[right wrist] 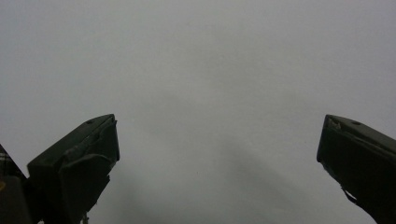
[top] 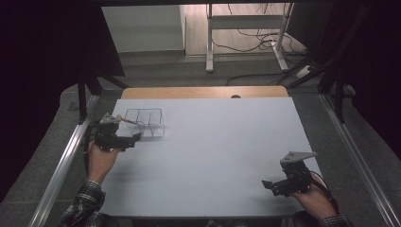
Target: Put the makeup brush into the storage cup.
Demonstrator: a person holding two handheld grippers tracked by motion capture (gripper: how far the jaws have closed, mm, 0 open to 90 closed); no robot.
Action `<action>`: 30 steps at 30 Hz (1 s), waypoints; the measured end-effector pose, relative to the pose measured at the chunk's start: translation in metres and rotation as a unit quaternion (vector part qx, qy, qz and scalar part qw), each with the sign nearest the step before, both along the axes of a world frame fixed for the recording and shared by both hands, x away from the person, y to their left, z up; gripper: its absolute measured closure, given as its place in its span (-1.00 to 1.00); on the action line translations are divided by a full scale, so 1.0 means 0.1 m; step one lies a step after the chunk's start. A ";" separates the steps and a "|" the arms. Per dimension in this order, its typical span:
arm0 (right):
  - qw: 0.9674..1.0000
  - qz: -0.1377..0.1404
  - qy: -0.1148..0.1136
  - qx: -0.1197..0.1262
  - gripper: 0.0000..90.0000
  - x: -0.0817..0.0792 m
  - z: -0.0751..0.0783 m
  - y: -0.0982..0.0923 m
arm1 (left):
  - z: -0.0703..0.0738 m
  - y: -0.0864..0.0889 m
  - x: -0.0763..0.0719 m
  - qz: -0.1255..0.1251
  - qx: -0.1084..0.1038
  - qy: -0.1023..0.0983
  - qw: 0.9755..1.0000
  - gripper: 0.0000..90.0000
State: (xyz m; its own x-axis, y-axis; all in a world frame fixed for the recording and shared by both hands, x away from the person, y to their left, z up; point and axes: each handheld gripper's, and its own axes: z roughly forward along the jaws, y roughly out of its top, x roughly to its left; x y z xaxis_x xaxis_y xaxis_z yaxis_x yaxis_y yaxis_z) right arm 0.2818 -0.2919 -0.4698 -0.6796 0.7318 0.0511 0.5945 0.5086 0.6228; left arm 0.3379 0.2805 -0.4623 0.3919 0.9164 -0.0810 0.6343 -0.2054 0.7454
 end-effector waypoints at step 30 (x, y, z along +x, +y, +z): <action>1.000 0.002 -0.001 0.002 -1.00 0.00 0.00 0.00 | -0.04 -0.16 -0.29 -0.039 -0.008 0.009 0.999 -1.00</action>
